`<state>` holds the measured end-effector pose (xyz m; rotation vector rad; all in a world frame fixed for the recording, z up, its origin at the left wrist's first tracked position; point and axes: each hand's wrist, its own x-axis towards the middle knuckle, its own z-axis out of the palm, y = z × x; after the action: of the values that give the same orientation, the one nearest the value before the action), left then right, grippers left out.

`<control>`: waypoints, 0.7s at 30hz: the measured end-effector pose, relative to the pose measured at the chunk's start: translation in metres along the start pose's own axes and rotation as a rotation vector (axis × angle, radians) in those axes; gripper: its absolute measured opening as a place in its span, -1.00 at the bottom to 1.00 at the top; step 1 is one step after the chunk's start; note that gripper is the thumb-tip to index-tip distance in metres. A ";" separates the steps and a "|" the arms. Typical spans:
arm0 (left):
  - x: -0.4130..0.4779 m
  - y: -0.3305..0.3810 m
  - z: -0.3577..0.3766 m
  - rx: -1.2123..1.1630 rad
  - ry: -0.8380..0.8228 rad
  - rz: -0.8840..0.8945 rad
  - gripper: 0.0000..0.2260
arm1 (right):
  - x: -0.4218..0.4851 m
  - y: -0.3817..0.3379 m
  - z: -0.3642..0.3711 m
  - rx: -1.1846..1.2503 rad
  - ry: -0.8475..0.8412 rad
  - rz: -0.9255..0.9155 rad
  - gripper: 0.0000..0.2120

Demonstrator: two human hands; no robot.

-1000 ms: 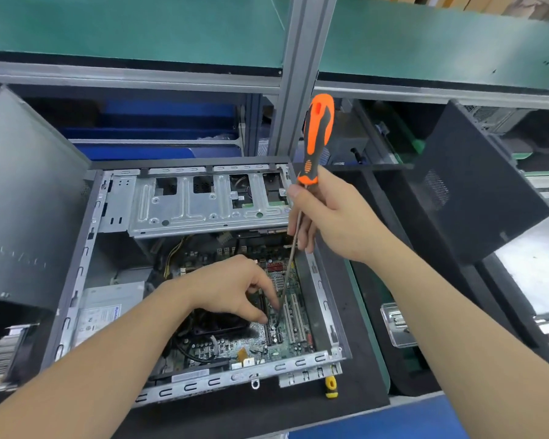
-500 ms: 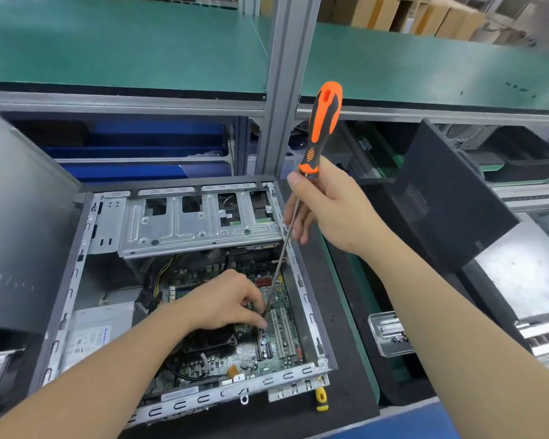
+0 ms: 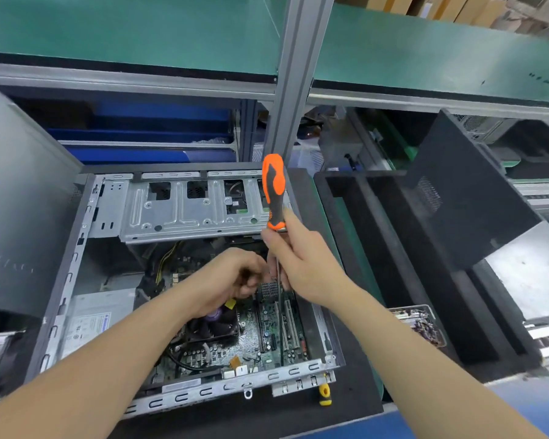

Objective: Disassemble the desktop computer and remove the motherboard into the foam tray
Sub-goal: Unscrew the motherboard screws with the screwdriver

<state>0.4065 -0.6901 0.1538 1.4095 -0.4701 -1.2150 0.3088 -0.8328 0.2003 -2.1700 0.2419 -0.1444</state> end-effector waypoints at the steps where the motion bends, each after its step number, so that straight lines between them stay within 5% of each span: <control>1: 0.000 0.001 0.000 0.111 -0.012 0.050 -0.93 | -0.001 0.002 0.003 -0.017 0.009 0.010 -0.75; 7: 0.001 -0.003 -0.006 0.676 -0.087 0.183 -0.76 | -0.001 0.011 0.006 -0.072 0.024 -0.011 -0.82; 21: 0.010 -0.002 0.000 0.814 -0.138 0.229 -0.80 | 0.001 0.022 0.009 -0.056 0.052 -0.098 -0.89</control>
<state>0.4093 -0.6980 0.1484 1.8760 -1.2879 -0.9658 0.3087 -0.8381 0.1776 -2.2370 0.1705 -0.2522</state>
